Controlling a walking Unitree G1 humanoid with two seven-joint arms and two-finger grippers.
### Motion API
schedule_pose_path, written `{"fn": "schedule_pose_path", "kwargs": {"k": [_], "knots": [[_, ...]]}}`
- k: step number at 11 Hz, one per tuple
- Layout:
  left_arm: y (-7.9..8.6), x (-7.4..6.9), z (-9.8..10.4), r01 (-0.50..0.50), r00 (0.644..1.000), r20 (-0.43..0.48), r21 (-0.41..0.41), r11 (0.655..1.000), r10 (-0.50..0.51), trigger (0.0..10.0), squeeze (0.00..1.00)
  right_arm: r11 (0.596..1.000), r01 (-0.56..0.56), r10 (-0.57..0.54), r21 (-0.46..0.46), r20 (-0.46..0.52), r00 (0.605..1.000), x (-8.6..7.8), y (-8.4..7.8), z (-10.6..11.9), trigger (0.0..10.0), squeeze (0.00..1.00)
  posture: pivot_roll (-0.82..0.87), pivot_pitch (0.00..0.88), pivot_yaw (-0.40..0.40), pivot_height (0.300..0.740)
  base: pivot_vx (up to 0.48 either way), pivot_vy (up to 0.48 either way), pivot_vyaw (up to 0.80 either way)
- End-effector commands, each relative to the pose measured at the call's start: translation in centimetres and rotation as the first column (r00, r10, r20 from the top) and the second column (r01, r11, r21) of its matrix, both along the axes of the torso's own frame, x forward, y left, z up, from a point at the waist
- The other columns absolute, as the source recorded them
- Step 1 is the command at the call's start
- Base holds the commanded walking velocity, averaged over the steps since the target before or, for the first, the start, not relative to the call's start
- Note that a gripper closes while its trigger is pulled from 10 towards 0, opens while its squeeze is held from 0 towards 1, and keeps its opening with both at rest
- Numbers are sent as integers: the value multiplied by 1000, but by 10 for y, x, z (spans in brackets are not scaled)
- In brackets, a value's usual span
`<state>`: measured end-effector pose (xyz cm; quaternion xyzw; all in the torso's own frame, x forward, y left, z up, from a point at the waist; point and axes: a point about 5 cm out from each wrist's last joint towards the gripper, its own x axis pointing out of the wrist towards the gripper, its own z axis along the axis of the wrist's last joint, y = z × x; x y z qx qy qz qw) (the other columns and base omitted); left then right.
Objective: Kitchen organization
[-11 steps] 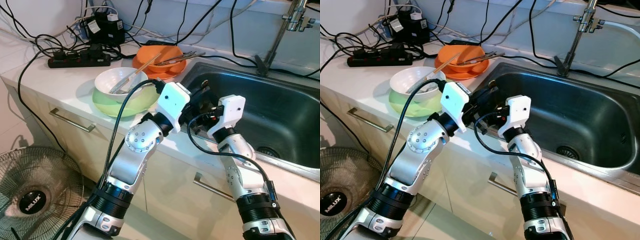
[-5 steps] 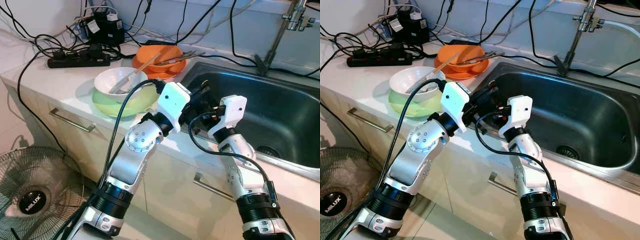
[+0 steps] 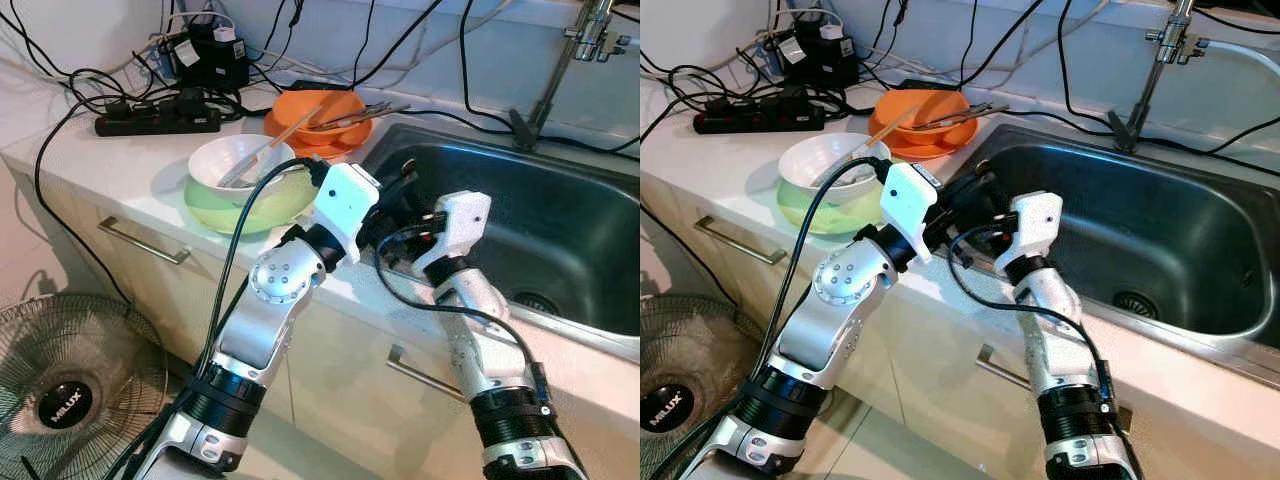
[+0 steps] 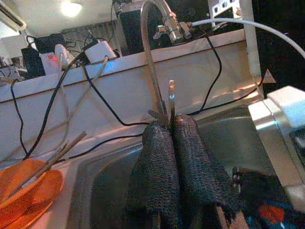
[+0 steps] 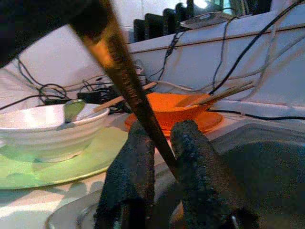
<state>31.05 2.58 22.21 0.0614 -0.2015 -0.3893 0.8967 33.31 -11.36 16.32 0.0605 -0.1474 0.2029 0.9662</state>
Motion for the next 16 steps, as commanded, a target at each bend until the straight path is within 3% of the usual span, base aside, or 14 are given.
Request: {"fn": "schedule_pose_path", "kwargs": {"k": [1,6,7,12,13,14,15,16], "knots": [[2,-1,8,-5,1000,29,-16,1000,5,10000,0,1000,12,-12,10,-8,1000,0,-3,-2,0,0,154,26,19,740,0,0,0],[7,4,13,-55,997,42,-53,997,58,10000,35,1000,14,-13,5,-12,1000,0,-5,-3,0,0,155,27,17,740,0,0,0],[8,4,14,-60,997,40,-58,996,63,10000,1000,1000,13,-13,5,-12,1000,0,-5,-3,0,0,155,27,17,740,0,0,0],[9,4,16,-66,997,41,-83,994,69,10000,1000,997,79,-79,7,-2,997,6,-14,0,0,0,156,25,15,740,0,0,0],[10,5,16,-73,996,42,-85,994,77,10000,804,993,122,-122,-7,-2,993,12,-21,3,0,0,156,25,15,740,0,0,0],[12,5,12,-87,996,27,-85,993,90,10000,0,982,187,-187,-24,-4,982,22,-30,8,0,0,156,25,15,740,0,0,0],[17,6,2,-108,994,-5,-79,991,108,10000,0,959,278,-279,-54,-25,960,34,-43,13,10000,0,152,20,18,740,0,0,0],[21,5,-11,-124,991,-50,-63,990,121,10000,0,940,336,-339,-52,-53,939,42,-54,15,10000,0,158,20,16,740,0,0,0]]}}
